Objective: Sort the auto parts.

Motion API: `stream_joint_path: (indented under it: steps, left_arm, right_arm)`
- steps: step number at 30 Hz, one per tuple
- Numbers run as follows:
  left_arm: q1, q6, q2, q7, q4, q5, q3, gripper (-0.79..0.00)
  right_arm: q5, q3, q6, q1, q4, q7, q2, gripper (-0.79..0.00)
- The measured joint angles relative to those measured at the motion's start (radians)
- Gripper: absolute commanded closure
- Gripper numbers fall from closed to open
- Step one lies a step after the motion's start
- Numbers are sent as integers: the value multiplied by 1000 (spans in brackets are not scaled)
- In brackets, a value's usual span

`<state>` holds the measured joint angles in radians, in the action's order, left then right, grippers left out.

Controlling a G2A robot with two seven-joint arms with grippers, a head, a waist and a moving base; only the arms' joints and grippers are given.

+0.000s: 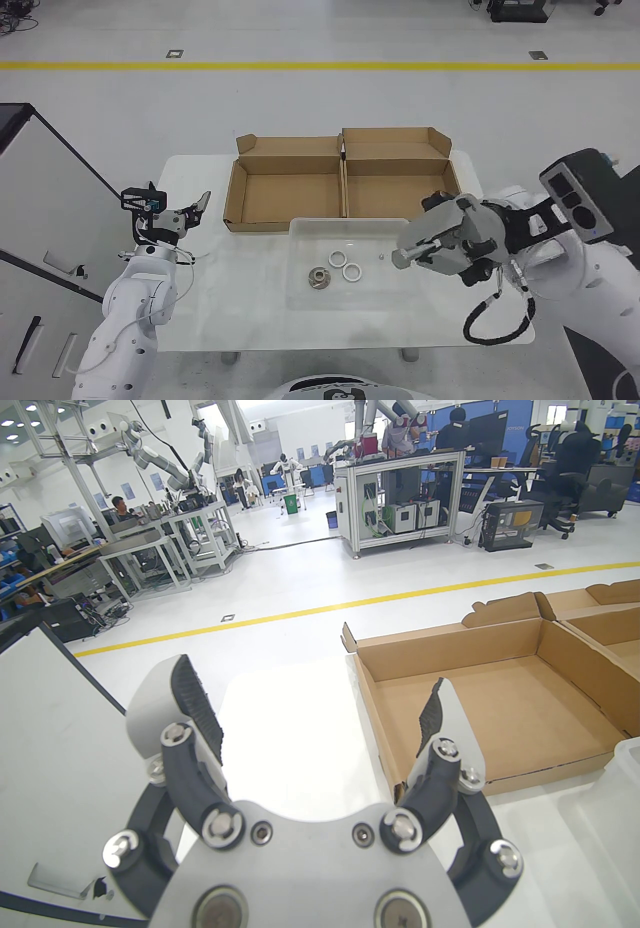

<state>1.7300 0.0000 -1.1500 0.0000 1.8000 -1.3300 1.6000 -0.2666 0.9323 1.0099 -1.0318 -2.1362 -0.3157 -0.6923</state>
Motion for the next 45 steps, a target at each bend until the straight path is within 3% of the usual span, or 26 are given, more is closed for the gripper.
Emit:
stream_joint_path:
  steps: [6, 12, 20, 33, 45]
  left_arm:
    - [0, 0, 0, 0, 0, 0, 0, -785]
    - [0, 0, 0, 0, 0, 0, 0, -785]
    - [0, 0, 0, 0, 0, 0, 0, -785]
    - [0, 0, 0, 0, 0, 0, 0, -785]
    - [0, 0, 0, 0, 0, 0, 0, -785]
  right_arm:
    - [72, -7, 2, -25, -48, -107, -32, 0]
    - [76, -9, 2, -39, -42, -134, -59, 0]
    - [71, 2, -1, -45, -1, -55, -82, 0]
    - [63, 41, -88, -39, 18, 182, -100, 0]
    - [200, 11, -4, -56, 10, 93, -149, 0]
